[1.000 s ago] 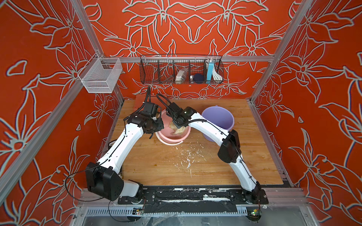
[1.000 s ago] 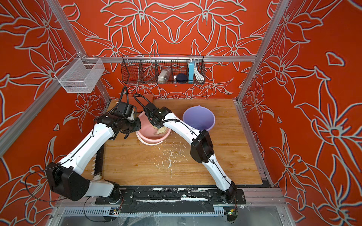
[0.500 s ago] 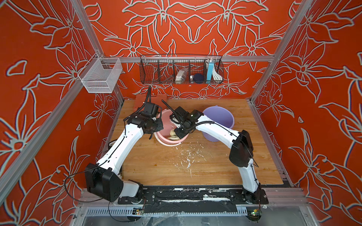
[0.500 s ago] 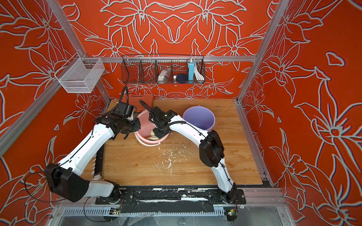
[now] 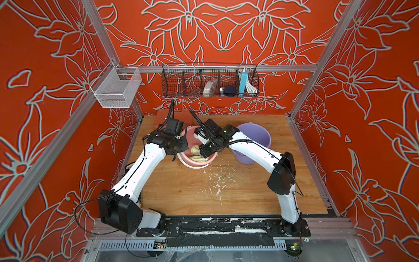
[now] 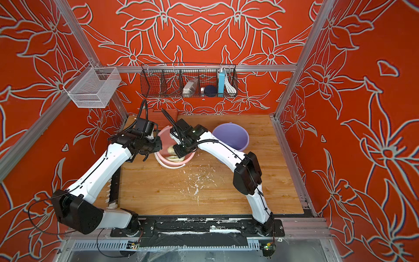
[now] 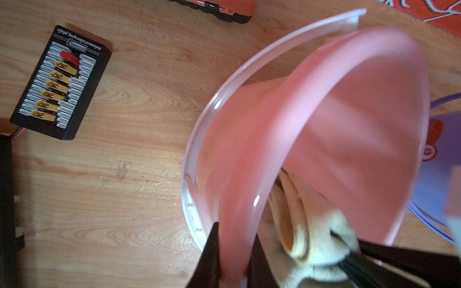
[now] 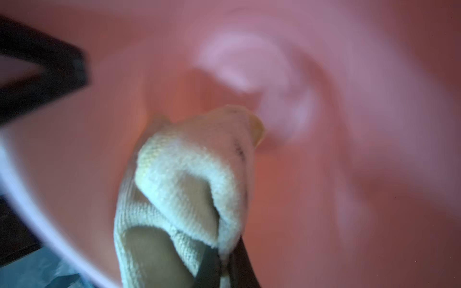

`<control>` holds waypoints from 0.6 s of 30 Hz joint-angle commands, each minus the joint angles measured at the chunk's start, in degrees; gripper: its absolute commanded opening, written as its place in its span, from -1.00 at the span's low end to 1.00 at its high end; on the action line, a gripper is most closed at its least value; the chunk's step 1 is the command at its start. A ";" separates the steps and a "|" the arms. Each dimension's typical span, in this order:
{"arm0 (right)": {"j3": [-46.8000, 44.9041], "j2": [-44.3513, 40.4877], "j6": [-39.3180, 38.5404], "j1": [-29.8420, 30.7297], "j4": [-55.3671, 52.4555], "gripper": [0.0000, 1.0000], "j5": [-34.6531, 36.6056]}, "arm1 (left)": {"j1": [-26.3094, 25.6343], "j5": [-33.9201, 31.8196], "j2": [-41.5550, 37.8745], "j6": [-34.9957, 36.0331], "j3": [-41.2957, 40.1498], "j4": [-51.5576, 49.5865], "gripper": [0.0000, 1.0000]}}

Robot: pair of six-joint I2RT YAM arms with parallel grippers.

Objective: Wipe the inside of the bucket with a cloth
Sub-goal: Wipe the dirt from the inside of the bucket.

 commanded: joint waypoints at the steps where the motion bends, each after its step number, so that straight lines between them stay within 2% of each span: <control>1: 0.58 1.39 -1.11 -1.19 -3.78 -1.00 15.10 | 0.09 4.27 -2.03 0.61 3.04 -2.87 -1.00; 6: 8.24 5.76 -1.44 -1.26 -5.65 -1.00 28.14 | 0.11 7.16 -3.54 0.72 4.41 -6.21 -1.00; 11: 16.23 10.77 -2.15 -1.28 -7.62 -1.00 34.87 | 0.09 13.72 -3.07 0.16 5.50 -9.11 -1.00; 15: 21.15 12.83 -2.90 -1.19 -5.11 -1.00 31.22 | 0.00 16.80 -3.29 0.01 5.01 -9.77 -1.00; 18: 19.72 11.05 -3.88 -0.88 1.19 -1.00 23.99 | 0.03 18.37 -3.07 0.03 5.12 -10.26 -1.00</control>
